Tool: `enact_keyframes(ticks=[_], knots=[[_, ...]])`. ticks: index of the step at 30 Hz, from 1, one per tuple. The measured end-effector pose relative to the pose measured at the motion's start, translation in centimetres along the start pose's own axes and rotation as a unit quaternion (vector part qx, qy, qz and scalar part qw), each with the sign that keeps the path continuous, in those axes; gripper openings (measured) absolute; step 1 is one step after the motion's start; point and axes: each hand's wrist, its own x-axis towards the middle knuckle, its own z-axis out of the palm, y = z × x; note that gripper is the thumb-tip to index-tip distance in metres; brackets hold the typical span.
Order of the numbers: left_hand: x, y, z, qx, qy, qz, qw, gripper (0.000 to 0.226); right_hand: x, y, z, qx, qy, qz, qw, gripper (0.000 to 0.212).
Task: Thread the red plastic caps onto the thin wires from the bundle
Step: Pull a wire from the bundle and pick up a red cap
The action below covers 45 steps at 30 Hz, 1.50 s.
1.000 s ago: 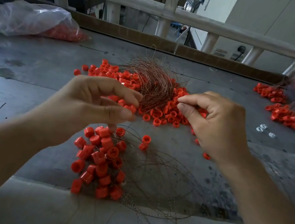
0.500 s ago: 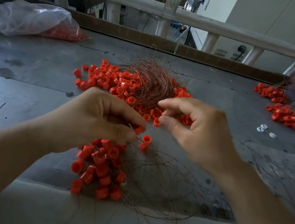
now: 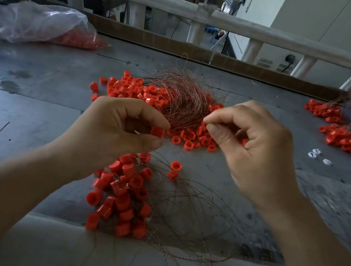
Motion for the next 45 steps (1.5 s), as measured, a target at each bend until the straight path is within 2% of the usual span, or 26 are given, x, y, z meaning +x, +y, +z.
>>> enact_keyframes(ticks=[12, 17, 22, 27, 32, 37, 45], knots=[[-0.3, 0.1, 0.6, -0.017, -0.011, -0.012, 1.0, 0.024, -0.4, -1.0, 0.6, 0.039, -0.012, 0.012, 0.999, 0.007], [-0.4, 0.1, 0.6, -0.051, -0.007, -0.016, 0.999, 0.033, -0.5, -1.1, 0.7, 0.033, -0.021, 0.014, 0.999, 0.007], [-0.2, -0.1, 0.5, -0.068, -0.013, 0.0, 0.998, 0.025, -0.5, -1.2, 0.7, 0.031, -0.024, 0.017, 0.999, 0.007], [-0.5, -0.2, 0.4, -0.057, -0.02, -0.001, 0.998, 0.034, -0.5, -1.1, 0.6, 0.025, -0.02, 0.021, 0.999, 0.008], [-0.6, -0.1, 0.7, -0.069, -0.031, 0.014, 0.997, 0.027, -0.6, -1.2, 0.6, 0.041, -0.029, 0.023, 0.999, 0.007], [-0.7, -0.3, 0.7, -0.09, -0.059, 0.016, 0.994, 0.037, -0.8, -1.5, 0.9, 0.048, -0.05, 0.023, 0.997, 0.007], [-0.7, -0.2, 0.6, -0.111, -0.067, 0.025, 0.991, 0.036, -0.7, -1.6, 0.8, 0.034, -0.073, 0.027, 0.996, 0.008]])
